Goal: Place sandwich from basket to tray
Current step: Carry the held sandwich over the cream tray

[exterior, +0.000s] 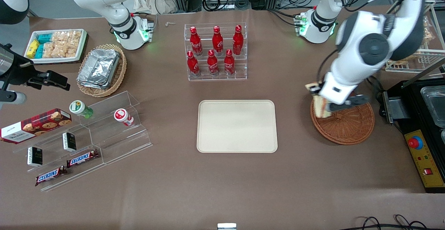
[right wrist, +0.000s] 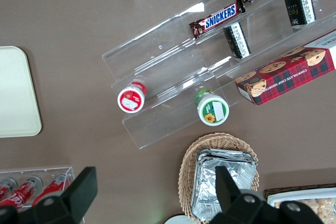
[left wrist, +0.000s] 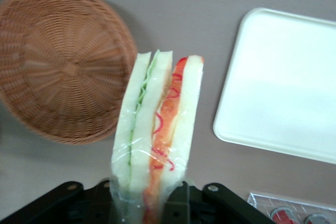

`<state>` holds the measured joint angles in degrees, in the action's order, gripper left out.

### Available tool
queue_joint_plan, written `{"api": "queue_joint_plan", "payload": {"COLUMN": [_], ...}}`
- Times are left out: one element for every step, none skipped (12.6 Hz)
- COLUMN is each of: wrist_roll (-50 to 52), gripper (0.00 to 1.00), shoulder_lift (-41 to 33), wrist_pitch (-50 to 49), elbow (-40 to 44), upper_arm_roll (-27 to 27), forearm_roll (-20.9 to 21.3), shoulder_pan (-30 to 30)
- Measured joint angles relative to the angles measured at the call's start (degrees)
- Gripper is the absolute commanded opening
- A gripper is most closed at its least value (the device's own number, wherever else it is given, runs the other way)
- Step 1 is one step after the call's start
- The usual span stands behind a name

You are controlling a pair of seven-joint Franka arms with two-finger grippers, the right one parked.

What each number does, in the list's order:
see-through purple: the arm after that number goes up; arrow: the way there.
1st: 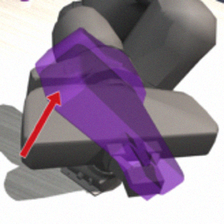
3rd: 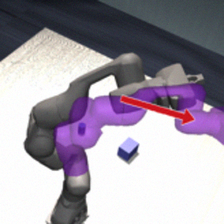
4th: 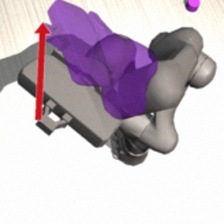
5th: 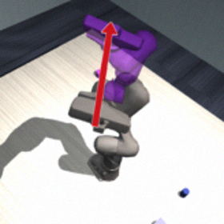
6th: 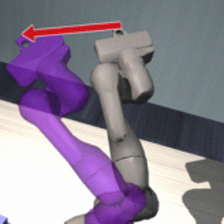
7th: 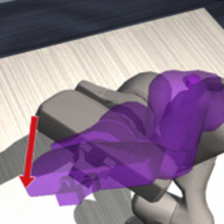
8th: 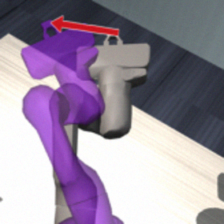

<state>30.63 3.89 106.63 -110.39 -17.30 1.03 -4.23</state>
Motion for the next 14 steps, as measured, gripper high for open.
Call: {"api": "queue_joint_plan", "payload": {"wrist_roll": [-0.1, -0.1, 0.3, 1.8, 3.7, 5.1, 5.7, 5.8, 5.8, 5.8, 5.8, 5.8, 5.8, 5.8], "gripper": [0.0, 0.0, 0.0, 0.0, 0.0, 0.0, 0.0, 0.0, 0.0, 0.0, 0.0, 0.0, 0.0, 0.0], "shoulder_lift": [1.2, 2.7, 4.6, 6.7, 8.9, 11.0, 13.2, 15.3, 17.2, 18.9, 20.8, 22.8, 24.6, 26.0], "wrist_pitch": [2.0, 4.1, 6.8, 9.5, 11.2, 11.8, 11.9, 12.5, 14.1, 15.8, 17.2, 18.4, 19.5, 20.1], "elbow": [0.0, 0.1, 0.1, 0.3, 0.9, 2.1, 3.5, 4.5, 4.8, 4.9, 4.9, 5.0, 5.1, 5.3], "upper_arm_roll": [-1.7, -3.3, -4.7, -5.4, -5.8, -5.9, -5.9, -5.9, -5.9, -5.9, -5.8, -5.8, -5.8, -5.8], "forearm_roll": [0.0, 0.0, 0.1, 0.4, 1.4, 2.9, 4.6, 6.0, 6.8, 7.2, 8.2, 9.3, 9.9, 10.2], "shoulder_pan": [-0.2, -0.5, -1.5, -3.0, -4.7, -6.2, -7.1, -7.4, -7.5, -7.5, -7.5, -7.4, -7.4, -7.4]}}
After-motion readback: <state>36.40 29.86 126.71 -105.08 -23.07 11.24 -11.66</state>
